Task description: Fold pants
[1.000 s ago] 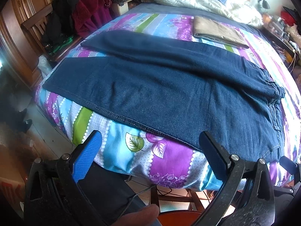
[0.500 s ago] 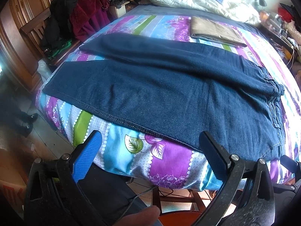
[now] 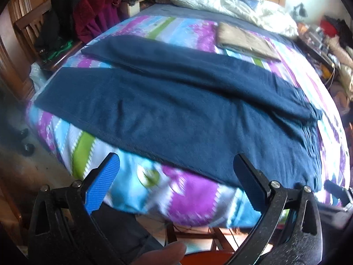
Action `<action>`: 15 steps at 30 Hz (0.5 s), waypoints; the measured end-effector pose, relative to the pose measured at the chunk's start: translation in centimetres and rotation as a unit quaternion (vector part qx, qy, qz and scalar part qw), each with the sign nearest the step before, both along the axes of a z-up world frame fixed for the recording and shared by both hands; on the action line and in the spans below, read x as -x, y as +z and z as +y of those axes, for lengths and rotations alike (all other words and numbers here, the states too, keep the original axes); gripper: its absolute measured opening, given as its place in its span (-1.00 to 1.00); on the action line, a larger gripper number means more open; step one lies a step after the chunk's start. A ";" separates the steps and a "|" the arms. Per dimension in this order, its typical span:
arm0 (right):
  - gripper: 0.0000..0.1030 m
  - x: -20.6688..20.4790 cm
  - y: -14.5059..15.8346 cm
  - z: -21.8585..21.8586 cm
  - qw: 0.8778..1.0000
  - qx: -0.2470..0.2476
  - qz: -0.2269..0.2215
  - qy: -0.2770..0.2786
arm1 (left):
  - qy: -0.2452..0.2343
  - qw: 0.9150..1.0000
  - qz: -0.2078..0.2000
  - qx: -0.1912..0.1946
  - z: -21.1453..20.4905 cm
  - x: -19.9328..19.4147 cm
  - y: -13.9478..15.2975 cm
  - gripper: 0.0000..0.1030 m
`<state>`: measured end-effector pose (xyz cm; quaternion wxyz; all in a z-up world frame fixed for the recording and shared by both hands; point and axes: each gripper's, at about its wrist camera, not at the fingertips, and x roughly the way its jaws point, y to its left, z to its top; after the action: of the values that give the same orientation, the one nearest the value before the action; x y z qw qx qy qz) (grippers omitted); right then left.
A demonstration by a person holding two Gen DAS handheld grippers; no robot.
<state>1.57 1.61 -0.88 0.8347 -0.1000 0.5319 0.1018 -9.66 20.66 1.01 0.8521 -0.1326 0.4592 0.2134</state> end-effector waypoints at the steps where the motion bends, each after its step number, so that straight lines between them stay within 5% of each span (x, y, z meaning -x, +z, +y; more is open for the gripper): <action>1: 0.90 -0.9 0.6 -0.6 1.000 -0.005 -0.014 -0.007 | 0.000 1.000 -0.005 0.001 1.5 -0.2 0.0 1.00; 4: 0.88 -4.6 3.8 -3.6 0.995 -0.042 -0.075 -0.051 | 0.022 1.000 -0.002 -0.002 6.2 -0.7 -0.3 0.97; 8: 1.00 -9.9 8.7 -8.8 0.973 -0.114 -0.179 -0.090 | 0.070 0.997 -0.014 -0.028 13.9 -2.0 0.8 0.88; 11: 1.00 -17.3 8.0 -11.9 0.979 -0.165 -0.091 -0.076 | 0.095 0.992 -0.024 -0.077 20.3 -5.3 2.8 0.90; 15: 1.00 -22.6 7.2 -13.6 0.974 -0.172 -0.089 -0.118 | 0.071 0.996 -0.001 -0.059 26.8 -11.0 2.8 0.90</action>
<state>24.13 -11.99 6.36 0.8897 0.0994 0.4378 0.0830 1.30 47.46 3.76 0.8416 -0.1143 0.4345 0.2998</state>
